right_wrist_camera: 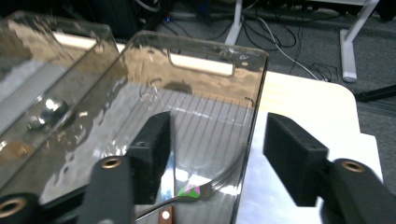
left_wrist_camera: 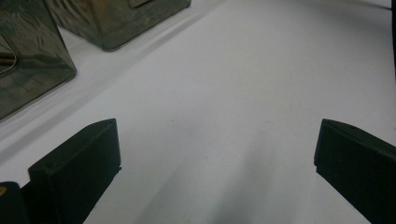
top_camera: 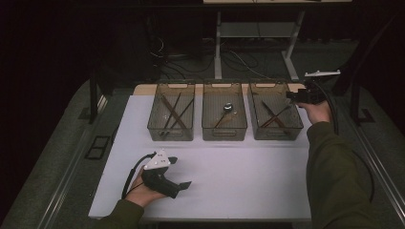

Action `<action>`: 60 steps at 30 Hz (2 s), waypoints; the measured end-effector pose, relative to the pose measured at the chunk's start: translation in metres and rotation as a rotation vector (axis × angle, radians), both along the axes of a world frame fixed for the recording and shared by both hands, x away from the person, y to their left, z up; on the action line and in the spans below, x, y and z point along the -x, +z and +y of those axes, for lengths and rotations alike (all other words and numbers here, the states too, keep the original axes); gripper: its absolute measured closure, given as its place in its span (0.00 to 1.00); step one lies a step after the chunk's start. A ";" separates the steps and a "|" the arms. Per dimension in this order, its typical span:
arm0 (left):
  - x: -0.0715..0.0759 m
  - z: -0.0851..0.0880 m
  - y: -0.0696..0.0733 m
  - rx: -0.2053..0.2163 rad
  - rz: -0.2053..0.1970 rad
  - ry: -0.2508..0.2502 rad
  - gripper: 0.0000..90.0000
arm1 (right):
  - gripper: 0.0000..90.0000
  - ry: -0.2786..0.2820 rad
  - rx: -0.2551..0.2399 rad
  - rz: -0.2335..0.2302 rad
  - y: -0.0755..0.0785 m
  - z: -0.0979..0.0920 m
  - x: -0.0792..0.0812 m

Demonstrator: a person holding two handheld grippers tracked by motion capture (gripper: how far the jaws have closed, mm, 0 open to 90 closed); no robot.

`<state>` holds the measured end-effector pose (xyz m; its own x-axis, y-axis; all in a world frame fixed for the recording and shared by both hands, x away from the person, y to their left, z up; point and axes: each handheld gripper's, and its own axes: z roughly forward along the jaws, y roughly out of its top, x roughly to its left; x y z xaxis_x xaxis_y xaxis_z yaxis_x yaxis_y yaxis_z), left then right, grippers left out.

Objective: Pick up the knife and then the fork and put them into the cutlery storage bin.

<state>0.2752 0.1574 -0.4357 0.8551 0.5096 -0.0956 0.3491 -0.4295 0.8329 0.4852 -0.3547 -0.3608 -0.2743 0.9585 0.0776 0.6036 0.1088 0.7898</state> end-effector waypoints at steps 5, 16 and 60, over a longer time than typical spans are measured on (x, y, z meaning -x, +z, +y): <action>0.000 0.002 0.001 0.000 -0.012 0.014 0.00 | 0.35 -0.006 -0.003 -0.008 0.003 0.003 0.007; -0.001 0.001 0.000 -0.006 0.005 0.023 0.00 | 0.21 0.103 -0.090 -0.045 0.017 0.013 0.040; 0.001 0.005 0.000 0.004 0.023 0.038 0.00 | 0.13 0.336 -0.116 -0.102 -0.063 0.056 0.201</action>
<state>0.2746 0.1619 -0.4356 0.8328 0.5409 -0.1176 0.3844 -0.4122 0.8260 0.2846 -0.2985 -0.4242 -0.5843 0.7999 0.1367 0.4668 0.1935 0.8629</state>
